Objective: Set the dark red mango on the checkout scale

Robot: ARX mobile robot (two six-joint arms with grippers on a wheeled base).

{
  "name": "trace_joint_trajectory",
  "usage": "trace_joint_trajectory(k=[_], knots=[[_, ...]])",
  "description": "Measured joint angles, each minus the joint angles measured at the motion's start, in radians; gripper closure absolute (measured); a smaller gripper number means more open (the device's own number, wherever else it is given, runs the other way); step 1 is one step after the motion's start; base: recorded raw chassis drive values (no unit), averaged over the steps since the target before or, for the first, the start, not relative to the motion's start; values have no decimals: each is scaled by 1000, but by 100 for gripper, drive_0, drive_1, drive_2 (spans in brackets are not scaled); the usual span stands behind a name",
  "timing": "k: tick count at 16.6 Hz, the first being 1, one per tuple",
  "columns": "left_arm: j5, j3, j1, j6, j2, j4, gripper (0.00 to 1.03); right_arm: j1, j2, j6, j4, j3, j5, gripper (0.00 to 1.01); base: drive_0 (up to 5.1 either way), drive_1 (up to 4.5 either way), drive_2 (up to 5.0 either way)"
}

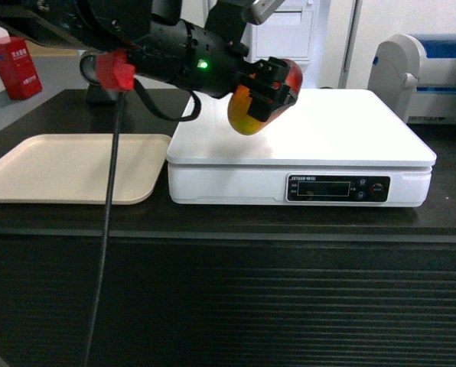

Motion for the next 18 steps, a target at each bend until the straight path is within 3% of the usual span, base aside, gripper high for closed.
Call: trace_joint_trajectory(k=[5,10,15,16,17,18], knots=[[-50,272,-50,-51,171,-131,37,0,0,0,0,0,0,3,0,0,0],[-140,607,-77,-103,355,-291,37,0,0,0,0,0,0,3,0,0,0],[-221,919,-105,-108,528,-492,37,0,0,0,0,0,0,3,0,0,0],[-216,919,-106,-111,536,-478,16,0,0,0,0,0,0,3,0,0,0],[-196,773,-107,-111,479,-402,6,0,0,0,0,0,0,3,0,0,0],[-186,613,-107,-119,356,-286,5,0,0,0,0,0,0,3,0,0,0]])
